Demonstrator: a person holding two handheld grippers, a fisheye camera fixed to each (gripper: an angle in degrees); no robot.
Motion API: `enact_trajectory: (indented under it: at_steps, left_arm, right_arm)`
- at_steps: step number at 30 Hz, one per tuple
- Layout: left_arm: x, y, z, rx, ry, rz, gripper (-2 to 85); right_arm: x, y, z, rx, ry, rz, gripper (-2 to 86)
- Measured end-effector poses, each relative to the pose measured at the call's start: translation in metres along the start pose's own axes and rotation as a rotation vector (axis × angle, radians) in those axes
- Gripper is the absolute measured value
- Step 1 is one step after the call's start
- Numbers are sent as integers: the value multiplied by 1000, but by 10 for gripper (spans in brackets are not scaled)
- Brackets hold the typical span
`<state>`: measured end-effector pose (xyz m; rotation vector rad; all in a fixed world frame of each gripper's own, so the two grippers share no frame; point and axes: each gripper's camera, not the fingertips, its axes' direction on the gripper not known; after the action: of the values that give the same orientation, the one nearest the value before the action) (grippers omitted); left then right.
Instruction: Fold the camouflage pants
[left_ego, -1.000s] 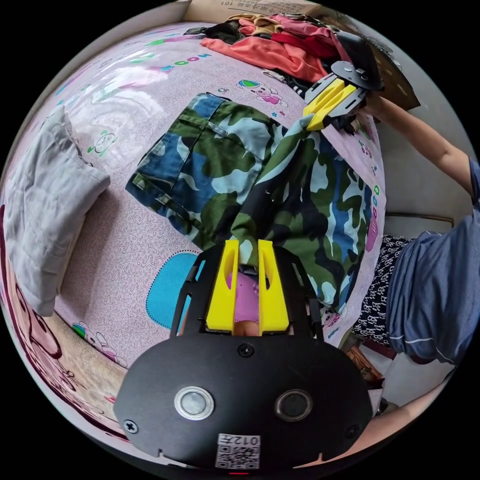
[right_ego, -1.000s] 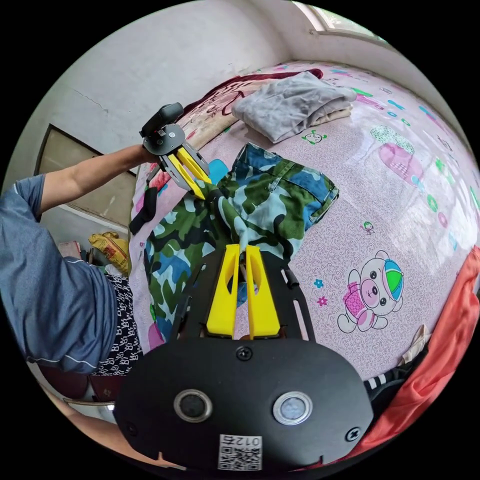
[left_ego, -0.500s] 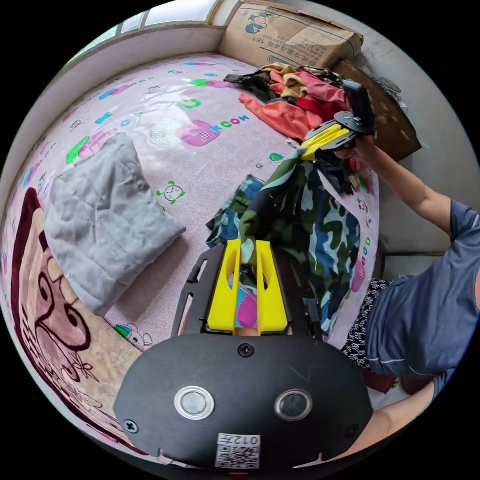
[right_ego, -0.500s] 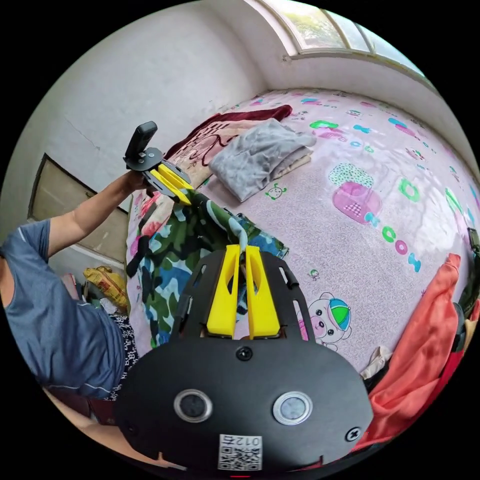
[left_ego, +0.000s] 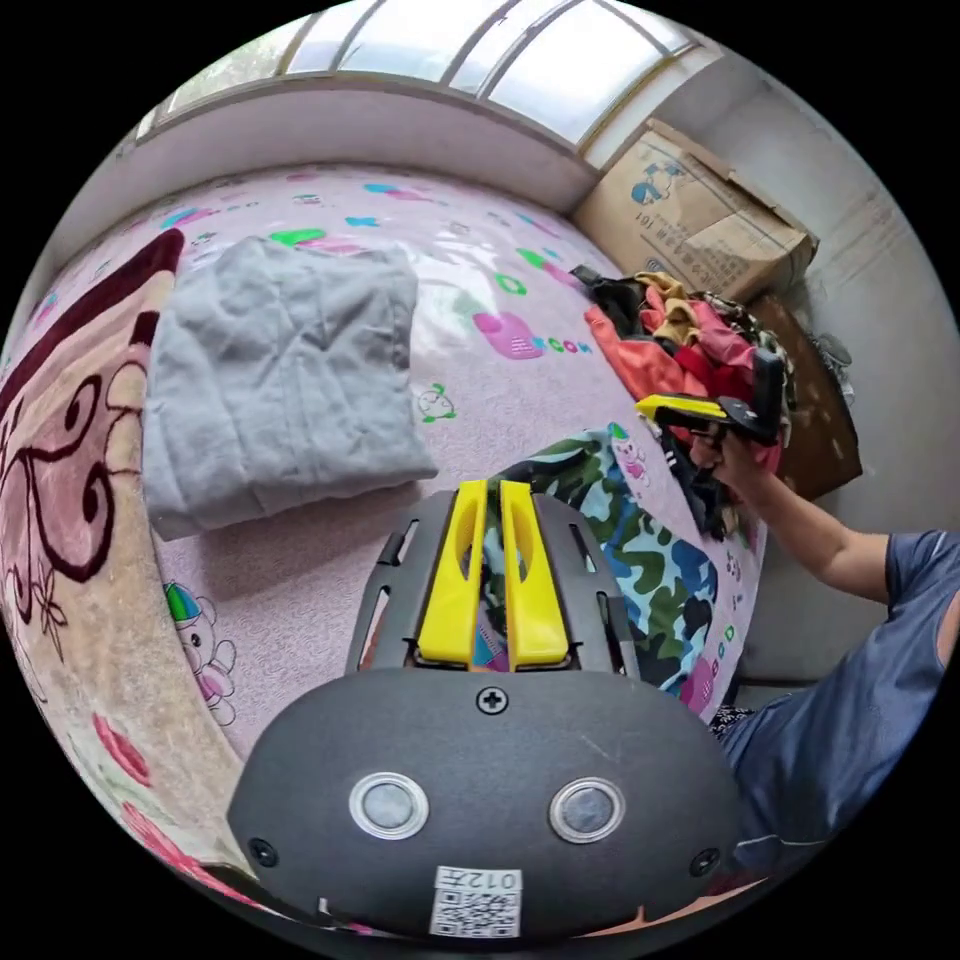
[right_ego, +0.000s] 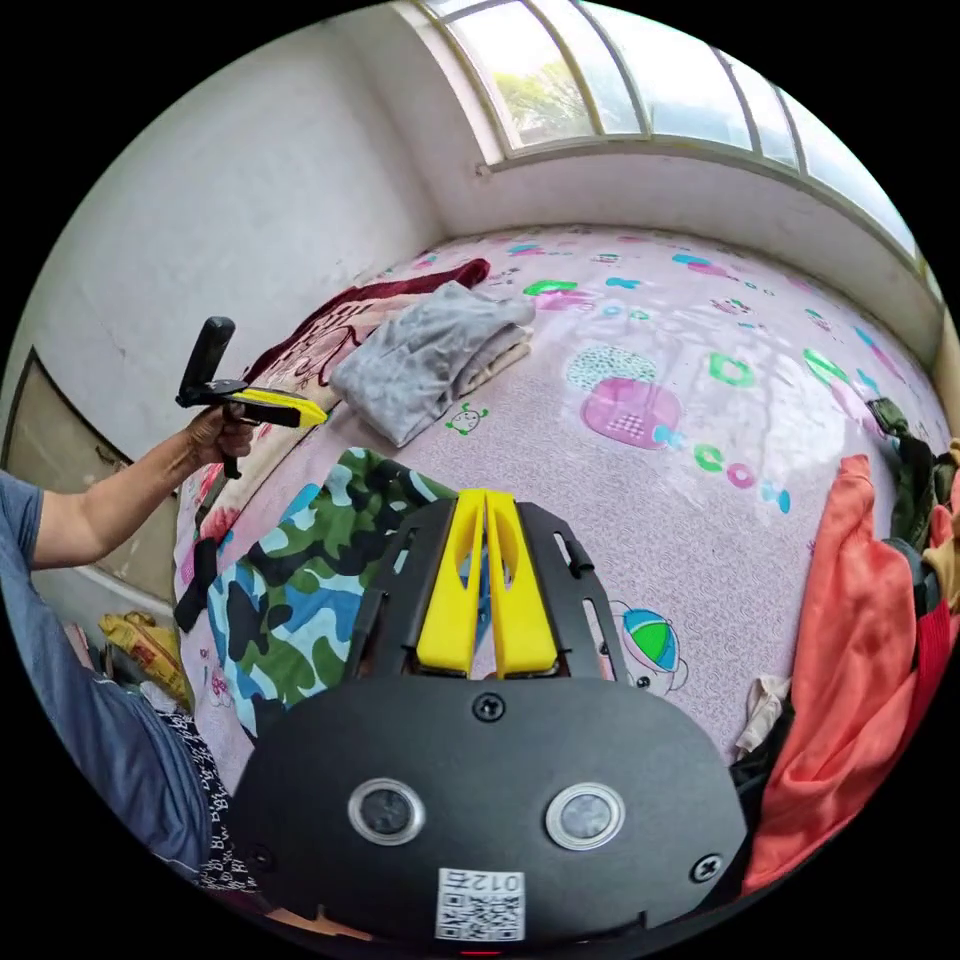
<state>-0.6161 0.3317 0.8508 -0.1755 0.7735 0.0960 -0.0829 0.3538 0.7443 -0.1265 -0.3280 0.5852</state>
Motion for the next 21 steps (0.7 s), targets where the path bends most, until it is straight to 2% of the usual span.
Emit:
enact_trajectory:
  at_steps: [1, 4, 5, 11, 13, 15, 17, 19, 21]
  left_arm:
    - [19, -4, 15, -48, 2, 56, 20]
    - [41, -6, 65, -222, -267, 109, 9]
    - [35, -2, 79, -250, -294, 83, 5]
    - [4, 16, 80, -217, -155, -63, -1]
    - [10, 21, 57, -172, -188, -83, -1]
    - [30, 30, 22, -118, -188, -35, -1]
    - [72, 51, -7, -140, -83, 31, -1]
    - [110, 74, -9, -199, -67, 84, 0]
    - [142, 101, 4, -293, -132, 142, 0]
  right_arm:
    - [-17, -6, 20, -56, 29, -38, 7]
    - [-37, -5, 67, -182, 219, -70, 1]
    - [-37, -2, 79, -217, 246, -74, 0]
    - [-44, -10, 82, -277, 256, -71, -1]
    - [-51, -11, 55, -254, 277, -61, -1]
    - [-69, -3, 12, -216, 159, -94, -1]
    - [-106, 23, -40, -210, -24, -94, -1]
    - [-140, 52, -60, -237, -76, -106, 0]
    - [-168, 84, -62, -293, -44, -127, 1]
